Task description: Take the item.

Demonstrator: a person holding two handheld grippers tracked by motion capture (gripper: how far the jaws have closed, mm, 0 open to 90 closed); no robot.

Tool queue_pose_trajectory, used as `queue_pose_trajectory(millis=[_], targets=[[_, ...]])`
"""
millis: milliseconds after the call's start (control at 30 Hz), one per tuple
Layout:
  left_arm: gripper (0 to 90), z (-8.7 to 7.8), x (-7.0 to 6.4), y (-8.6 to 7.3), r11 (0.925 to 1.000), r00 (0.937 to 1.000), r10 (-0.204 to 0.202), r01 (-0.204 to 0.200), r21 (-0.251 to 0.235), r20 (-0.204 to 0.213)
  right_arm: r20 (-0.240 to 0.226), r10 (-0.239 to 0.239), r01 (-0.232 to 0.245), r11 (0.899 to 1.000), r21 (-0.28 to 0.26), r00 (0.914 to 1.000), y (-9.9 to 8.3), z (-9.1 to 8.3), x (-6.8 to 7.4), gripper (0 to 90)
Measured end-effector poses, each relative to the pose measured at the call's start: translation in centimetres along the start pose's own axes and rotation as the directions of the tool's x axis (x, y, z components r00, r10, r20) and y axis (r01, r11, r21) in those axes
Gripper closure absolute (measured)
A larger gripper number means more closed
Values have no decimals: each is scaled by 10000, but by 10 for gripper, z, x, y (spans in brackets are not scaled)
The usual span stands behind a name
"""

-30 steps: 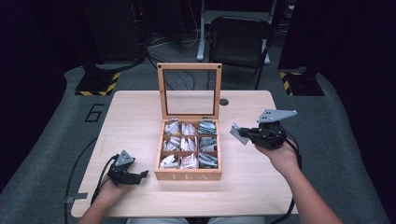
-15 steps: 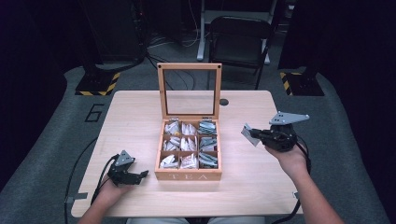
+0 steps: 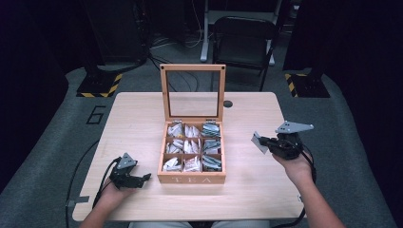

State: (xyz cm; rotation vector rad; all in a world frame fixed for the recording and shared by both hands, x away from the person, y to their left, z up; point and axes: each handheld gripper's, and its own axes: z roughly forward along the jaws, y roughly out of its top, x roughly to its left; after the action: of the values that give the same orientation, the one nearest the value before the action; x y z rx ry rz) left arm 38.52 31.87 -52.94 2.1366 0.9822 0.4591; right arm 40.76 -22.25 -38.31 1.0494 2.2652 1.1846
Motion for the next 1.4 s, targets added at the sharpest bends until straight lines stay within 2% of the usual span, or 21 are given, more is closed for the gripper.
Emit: queue_pose_trajectory(millis=[200,333,567,767,1233,1400], targets=[[155,0,0,0,10000,10000,-19,19,-10,3,186,246,-244,9997,-73,9995,-10,4,-4,897],[155,0,0,0,10000,10000,22,-22,22,6,542,21,-30,9999,158,9985,-17,6,-6,896],[155,0,0,0,10000,10000,13,-13,27,6,926,378,-412,9985,352,9950,-37,13,-16,896],[155,0,0,0,10000,10000,11,-11,9,-3,1243,469,-536,9973,510,9911,-49,16,-23,895],[155,0,0,0,10000,10000,10,-10,6,-3,1628,656,-800,9933,838,9845,-73,25,-28,893],[155,0,0,0,10000,10000,6,-6,5,1,1791,510,-677,9938,883,9825,-76,27,-28,892]])
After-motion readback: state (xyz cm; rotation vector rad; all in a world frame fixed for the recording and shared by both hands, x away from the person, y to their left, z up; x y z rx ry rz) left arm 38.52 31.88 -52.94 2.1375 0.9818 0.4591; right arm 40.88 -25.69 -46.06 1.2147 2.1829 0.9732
